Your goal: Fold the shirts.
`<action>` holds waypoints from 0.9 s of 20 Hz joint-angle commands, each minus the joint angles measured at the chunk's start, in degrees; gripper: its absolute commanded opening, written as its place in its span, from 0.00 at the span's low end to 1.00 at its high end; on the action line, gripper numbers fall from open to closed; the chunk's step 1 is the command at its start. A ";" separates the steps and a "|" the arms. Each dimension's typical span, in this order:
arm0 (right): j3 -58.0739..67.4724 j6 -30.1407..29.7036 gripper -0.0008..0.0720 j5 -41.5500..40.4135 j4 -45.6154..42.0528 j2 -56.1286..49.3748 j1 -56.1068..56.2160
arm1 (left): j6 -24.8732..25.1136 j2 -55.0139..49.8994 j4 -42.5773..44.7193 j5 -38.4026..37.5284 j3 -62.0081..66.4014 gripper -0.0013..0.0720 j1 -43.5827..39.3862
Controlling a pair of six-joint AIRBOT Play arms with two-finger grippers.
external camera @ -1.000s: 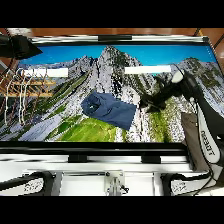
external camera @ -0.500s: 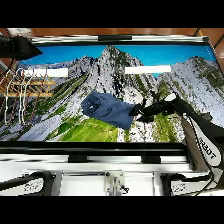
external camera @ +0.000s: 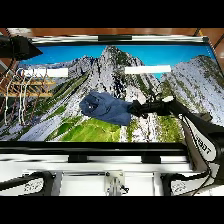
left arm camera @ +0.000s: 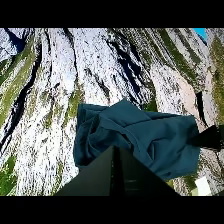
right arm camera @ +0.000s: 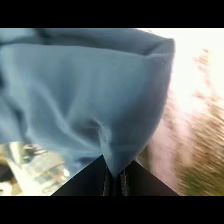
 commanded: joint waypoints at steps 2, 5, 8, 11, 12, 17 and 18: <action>6.82 -5.73 0.09 11.50 4.68 3.69 -5.14 | -0.02 0.04 0.02 0.02 0.02 0.07 0.02; 20.35 8.61 0.09 20.61 -4.50 9.73 -12.90 | -0.02 0.04 0.00 0.02 0.02 0.07 0.02; 37.16 19.98 0.09 30.62 -16.90 14.05 -22.69 | -0.02 0.04 0.02 -0.04 0.02 0.07 0.02; 50.93 24.79 0.09 40.52 -20.06 14.32 -34.05 | 0.02 0.04 0.02 -0.42 0.02 0.07 0.02; 53.33 25.44 0.09 42.12 -20.00 14.32 -37.48 | 0.20 0.04 0.02 -0.42 0.02 0.07 0.02; 55.49 24.81 0.09 44.26 -22.99 13.92 -50.51 | 0.22 0.04 0.00 -0.46 0.02 0.07 0.02; 55.49 24.06 0.09 44.37 -24.85 13.79 -51.78 | 0.22 0.04 -0.02 -0.46 0.02 0.07 0.02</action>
